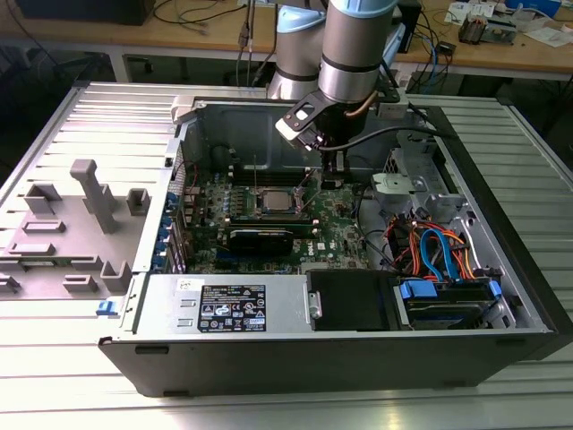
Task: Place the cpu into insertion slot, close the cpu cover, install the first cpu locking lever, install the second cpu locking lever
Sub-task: 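Close the cpu cover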
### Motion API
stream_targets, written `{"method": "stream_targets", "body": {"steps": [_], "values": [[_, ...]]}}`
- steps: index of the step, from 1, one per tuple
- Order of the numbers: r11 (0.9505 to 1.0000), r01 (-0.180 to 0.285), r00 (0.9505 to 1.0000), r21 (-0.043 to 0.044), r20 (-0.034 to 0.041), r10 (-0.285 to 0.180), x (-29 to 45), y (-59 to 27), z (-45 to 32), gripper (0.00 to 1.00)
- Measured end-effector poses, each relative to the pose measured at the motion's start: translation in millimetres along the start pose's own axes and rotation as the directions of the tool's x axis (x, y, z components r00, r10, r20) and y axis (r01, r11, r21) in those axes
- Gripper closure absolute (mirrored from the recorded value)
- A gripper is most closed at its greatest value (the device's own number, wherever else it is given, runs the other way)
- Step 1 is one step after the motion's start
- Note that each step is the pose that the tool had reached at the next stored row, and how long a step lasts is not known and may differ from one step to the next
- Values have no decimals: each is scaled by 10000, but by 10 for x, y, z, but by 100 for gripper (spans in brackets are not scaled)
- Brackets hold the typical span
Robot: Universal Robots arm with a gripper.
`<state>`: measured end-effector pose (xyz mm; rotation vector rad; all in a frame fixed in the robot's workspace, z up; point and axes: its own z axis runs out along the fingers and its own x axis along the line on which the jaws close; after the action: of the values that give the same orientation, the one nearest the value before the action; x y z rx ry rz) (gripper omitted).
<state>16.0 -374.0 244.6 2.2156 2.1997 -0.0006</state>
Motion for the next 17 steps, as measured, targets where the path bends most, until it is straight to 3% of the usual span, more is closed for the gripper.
{"method": "stream_targets", "body": {"steps": [3, 8, 17], "values": [[10000, -1, 10000, 3, -4, 1, -1, -135, -49, 89], [10000, -1, 10000, 3, -5, 1, -1, -226, -50, 89], [10000, 0, 10000, 3, -3, 0, -2, -248, -50, 89]]}}
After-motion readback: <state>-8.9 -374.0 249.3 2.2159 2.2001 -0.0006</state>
